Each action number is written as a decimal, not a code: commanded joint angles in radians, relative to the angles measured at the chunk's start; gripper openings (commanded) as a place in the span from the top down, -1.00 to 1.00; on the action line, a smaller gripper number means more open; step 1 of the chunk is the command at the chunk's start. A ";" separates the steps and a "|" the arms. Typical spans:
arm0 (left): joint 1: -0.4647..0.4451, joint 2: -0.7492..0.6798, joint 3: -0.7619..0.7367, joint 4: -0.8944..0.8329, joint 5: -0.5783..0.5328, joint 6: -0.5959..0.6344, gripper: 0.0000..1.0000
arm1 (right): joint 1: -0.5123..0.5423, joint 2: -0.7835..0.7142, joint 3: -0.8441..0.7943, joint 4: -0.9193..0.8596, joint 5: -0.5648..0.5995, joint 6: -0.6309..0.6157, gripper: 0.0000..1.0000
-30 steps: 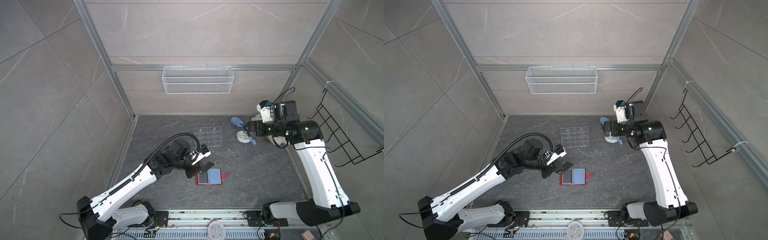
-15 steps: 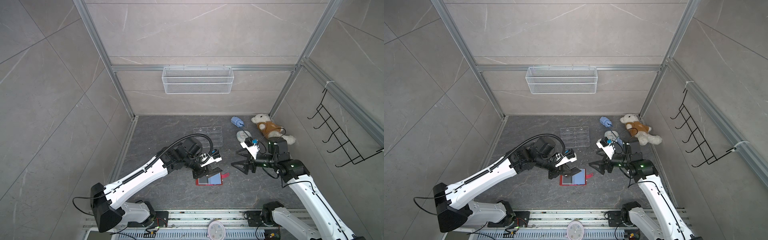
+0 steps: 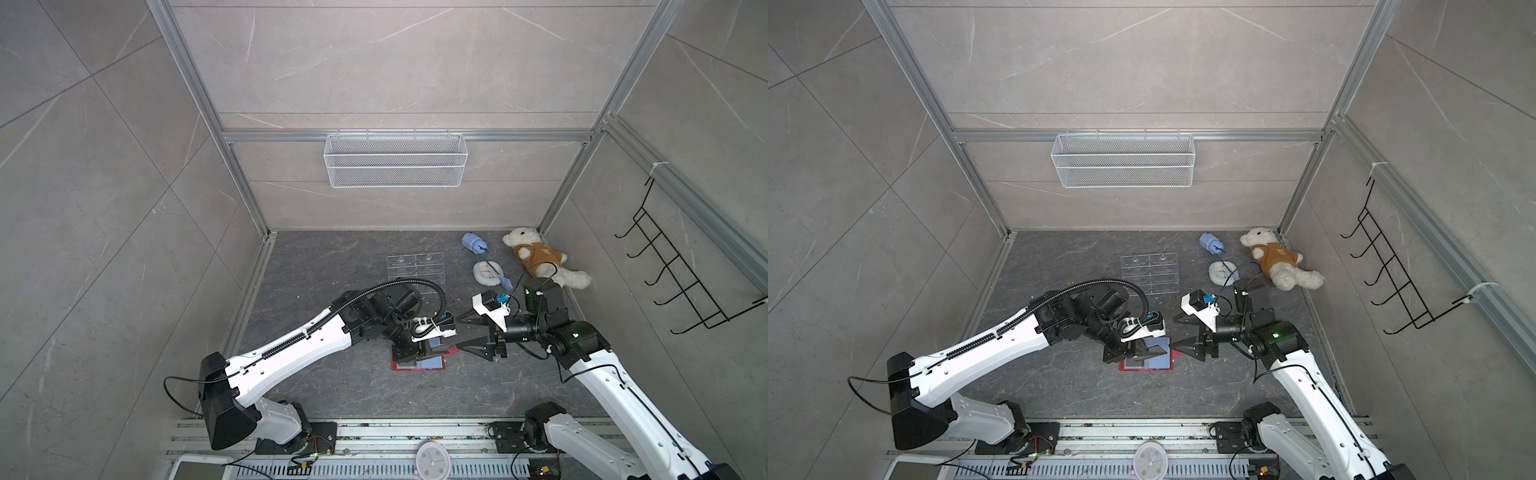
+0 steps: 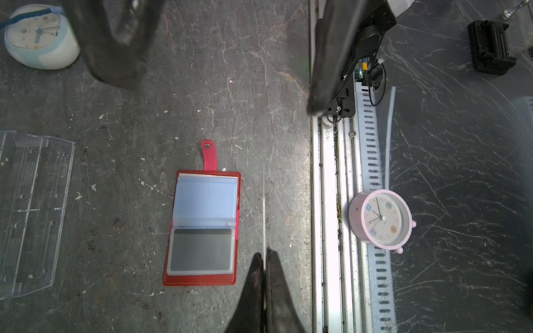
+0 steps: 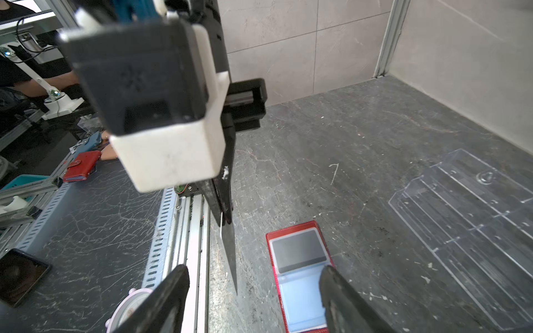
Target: Take the credit cards out of the card holder
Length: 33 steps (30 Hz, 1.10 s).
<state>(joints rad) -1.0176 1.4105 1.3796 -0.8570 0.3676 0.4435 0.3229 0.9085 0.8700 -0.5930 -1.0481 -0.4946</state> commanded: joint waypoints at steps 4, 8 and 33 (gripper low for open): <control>-0.009 0.024 0.051 -0.024 -0.008 0.041 0.98 | 0.052 0.006 -0.036 0.028 -0.005 0.000 -0.43; -0.012 0.039 0.066 -0.033 -0.011 0.044 0.98 | 0.091 0.036 -0.039 0.041 0.018 0.011 -0.34; -0.018 -0.002 0.018 0.001 0.000 0.038 0.99 | 0.141 0.103 -0.066 0.167 0.081 0.116 0.09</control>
<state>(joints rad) -1.0325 1.4559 1.4094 -0.8856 0.3458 0.4614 0.4591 0.9947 0.8127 -0.4595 -0.9714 -0.4103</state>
